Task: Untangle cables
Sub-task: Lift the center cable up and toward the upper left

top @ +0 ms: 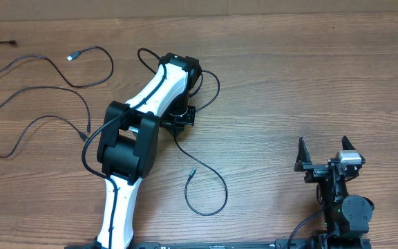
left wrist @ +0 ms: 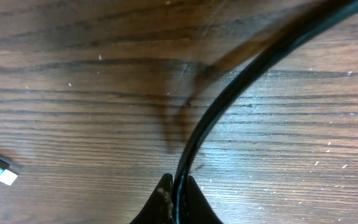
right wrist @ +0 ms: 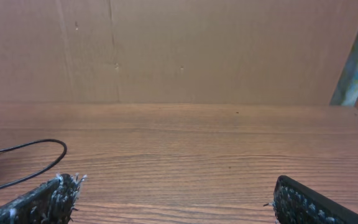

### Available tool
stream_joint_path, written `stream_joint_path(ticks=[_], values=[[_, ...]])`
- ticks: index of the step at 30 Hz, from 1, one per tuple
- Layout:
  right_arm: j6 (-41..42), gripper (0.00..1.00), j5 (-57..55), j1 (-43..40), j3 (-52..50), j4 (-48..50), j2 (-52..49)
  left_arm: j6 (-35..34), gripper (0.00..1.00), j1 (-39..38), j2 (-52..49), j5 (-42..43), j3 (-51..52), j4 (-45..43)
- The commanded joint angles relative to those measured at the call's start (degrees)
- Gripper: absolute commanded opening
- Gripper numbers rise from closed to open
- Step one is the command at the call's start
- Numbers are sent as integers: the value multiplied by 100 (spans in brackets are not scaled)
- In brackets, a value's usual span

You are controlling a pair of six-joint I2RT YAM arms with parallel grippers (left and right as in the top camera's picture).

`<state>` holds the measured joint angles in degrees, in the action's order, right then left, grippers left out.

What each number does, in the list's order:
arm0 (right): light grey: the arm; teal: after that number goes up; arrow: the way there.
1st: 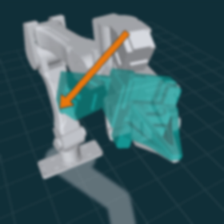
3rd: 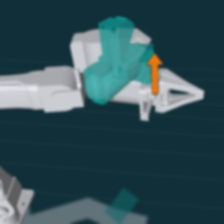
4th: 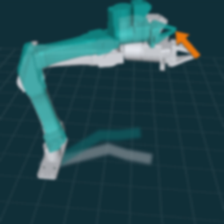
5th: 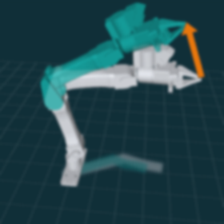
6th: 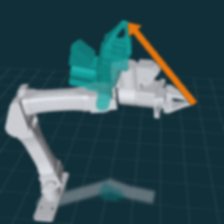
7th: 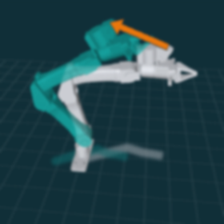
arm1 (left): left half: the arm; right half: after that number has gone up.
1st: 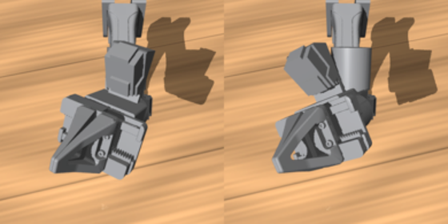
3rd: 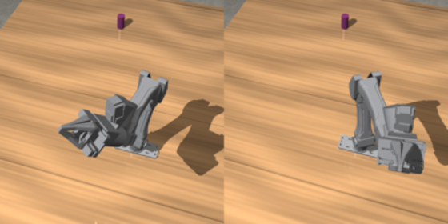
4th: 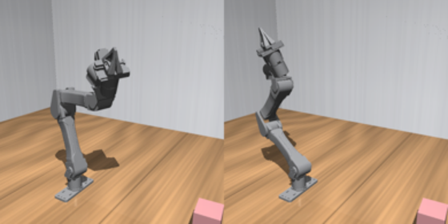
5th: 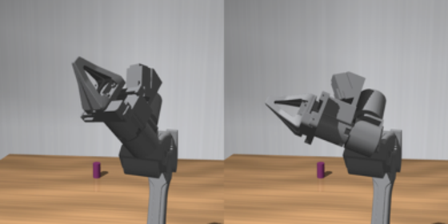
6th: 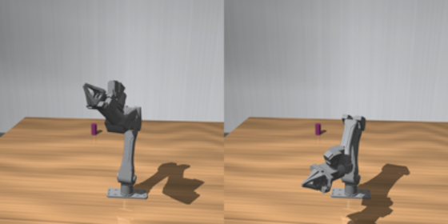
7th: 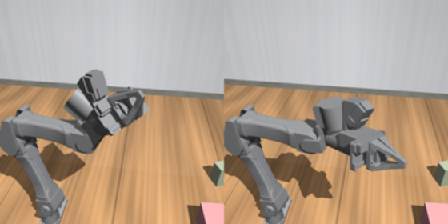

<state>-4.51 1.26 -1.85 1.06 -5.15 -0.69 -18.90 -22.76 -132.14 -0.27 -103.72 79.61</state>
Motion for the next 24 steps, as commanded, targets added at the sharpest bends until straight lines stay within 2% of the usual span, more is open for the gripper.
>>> stream_joint_path(ticks=[1,10,17,24], values=[[17,100,9,-4,-59,33,52,-92,4,-2,-28,33,24,26],[17,100,9,-4,-59,33,52,-146,4,-42,933,140,-938,289],[17,100,9,-4,-59,33,52,-122,4,-52,2308,1281,-1976,101],[17,100,9,-4,-59,33,52,-105,4,-50,3552,2184,-2083,-732]])
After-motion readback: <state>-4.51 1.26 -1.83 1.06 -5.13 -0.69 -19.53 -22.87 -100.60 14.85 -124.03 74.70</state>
